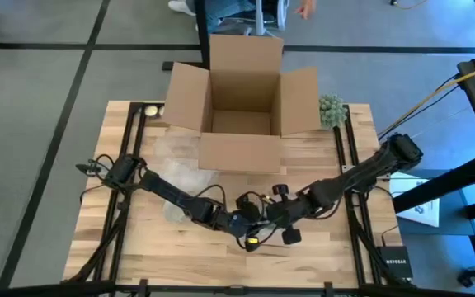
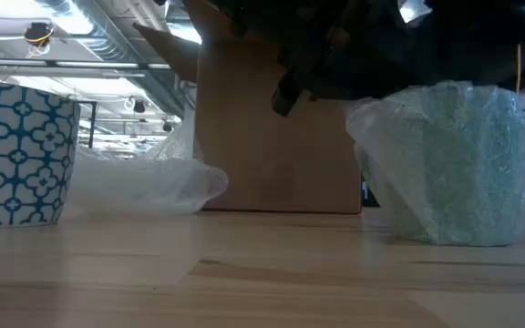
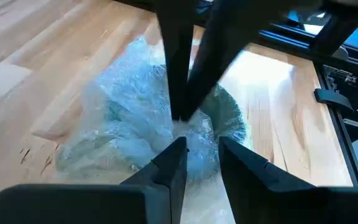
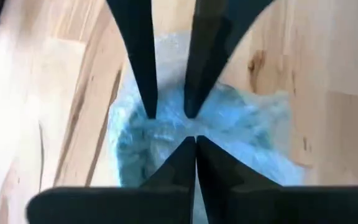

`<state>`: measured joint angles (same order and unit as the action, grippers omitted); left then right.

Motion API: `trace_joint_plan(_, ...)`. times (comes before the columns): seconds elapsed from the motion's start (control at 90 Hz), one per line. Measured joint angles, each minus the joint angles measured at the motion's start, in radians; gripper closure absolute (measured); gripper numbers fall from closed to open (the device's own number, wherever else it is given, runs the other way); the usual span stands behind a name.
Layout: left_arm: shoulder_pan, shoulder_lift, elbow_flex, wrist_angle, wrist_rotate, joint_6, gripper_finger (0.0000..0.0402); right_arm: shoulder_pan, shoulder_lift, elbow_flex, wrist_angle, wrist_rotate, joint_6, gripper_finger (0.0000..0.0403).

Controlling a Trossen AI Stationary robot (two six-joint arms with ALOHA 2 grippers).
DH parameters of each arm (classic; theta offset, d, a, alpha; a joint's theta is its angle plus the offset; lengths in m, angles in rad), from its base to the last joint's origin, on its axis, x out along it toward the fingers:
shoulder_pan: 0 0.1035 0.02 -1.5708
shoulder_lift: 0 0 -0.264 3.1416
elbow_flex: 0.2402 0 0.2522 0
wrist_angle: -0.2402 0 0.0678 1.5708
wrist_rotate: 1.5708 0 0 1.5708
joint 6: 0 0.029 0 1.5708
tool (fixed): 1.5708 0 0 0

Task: Wrap mug
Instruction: Wrap the green mug with the bubble wrap

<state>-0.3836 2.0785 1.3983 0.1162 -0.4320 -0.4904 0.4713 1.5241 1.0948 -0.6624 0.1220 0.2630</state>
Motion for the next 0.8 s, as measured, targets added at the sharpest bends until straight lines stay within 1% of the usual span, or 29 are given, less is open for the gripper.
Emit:
trace_joint_plan(0.044, 0.000, 0.000, 0.000, 0.000, 0.000, 0.000, 0.0324, 0.000, -0.009, 0.001, -0.019, 0.014, 0.000, 0.0402)
trace_joint_plan(0.144, 0.000, 0.000, 0.000, 0.000, 0.000, 0.000, 0.0324, 0.000, -0.009, -0.001, -0.040, 0.082, 0.000, 0.0402)
trace_joint_plan(0.222, 0.000, 0.000, 0.000, 0.000, 0.000, 0.000, 0.0324, -0.001, -0.002, -0.014, -0.005, 0.105, 0.000, 0.0402)
trace_joint_plan(0.422, 0.000, 0.000, 0.000, 0.001, 0.002, 0.000, 0.0324, 0.000, 0.059, -0.105, 0.125, 0.083, 0.016, 0.0402)
trace_joint_plan(0.544, 0.000, 0.000, 0.000, 0.003, 0.003, 0.000, 0.0324, 0.001, 0.101, -0.138, 0.184, 0.077, 0.022, 0.0402)
trace_joint_plan(0.689, 0.001, 0.000, 0.000, 0.003, 0.002, 0.000, 0.0324, 0.000, 0.114, -0.138, 0.192, 0.072, 0.017, 0.0402)
trace_joint_plan(0.8, 0.001, 0.000, 0.000, 0.002, 0.001, 0.000, 0.0324, -0.001, 0.097, -0.110, 0.155, 0.059, -0.003, 0.0402)
